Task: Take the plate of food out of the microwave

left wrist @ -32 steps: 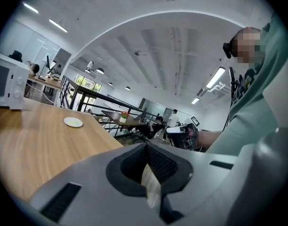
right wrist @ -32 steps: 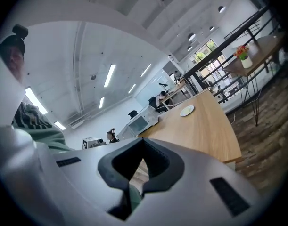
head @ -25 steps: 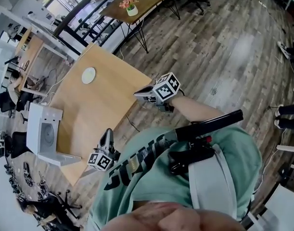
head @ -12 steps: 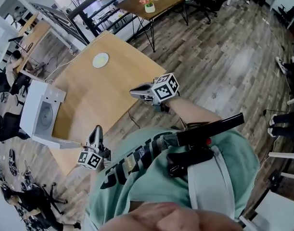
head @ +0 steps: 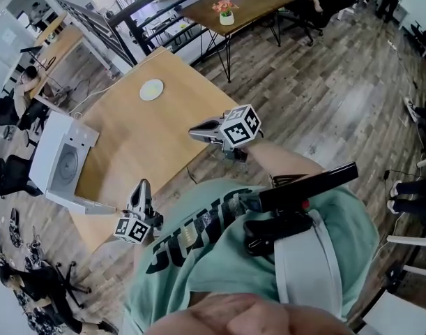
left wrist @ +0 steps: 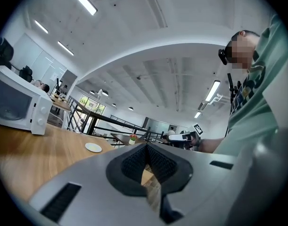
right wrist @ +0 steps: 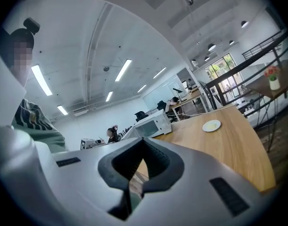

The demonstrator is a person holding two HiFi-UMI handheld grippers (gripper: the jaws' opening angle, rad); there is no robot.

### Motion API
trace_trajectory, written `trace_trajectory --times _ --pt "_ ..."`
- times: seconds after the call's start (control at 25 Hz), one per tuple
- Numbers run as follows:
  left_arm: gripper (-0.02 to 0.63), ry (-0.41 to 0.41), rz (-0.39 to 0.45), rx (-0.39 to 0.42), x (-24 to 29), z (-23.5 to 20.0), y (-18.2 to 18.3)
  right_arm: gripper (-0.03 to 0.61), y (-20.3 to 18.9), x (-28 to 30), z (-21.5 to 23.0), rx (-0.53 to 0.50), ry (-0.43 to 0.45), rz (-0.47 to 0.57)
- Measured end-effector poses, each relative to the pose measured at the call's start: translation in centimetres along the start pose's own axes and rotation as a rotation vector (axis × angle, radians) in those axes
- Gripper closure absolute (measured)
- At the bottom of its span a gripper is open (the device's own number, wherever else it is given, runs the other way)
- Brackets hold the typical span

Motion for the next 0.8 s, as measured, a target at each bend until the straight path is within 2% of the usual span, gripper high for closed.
trace_trajectory --times 0.52,0.8 --pt "0.612 0.026 -0.007 -0.002 0.1 0.1 -0.3 0.571 0.4 0.2 0.8 -0.012 0.008 -0.011" --pt "0.612 0.012 -0.012 0.007 -0.1 -1.2 -0.4 0.571 0.2 1.3 1.2 -0.005 0.004 -0.017"
Point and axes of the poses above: the fingertips, and each gripper's own axes: x forward along the fingers, z to its right, y out of its top, the point moved 10 cm from there along -x, backward along the fingers, and after that the axes turned 11 degrees about x, right-handed, at the moved point
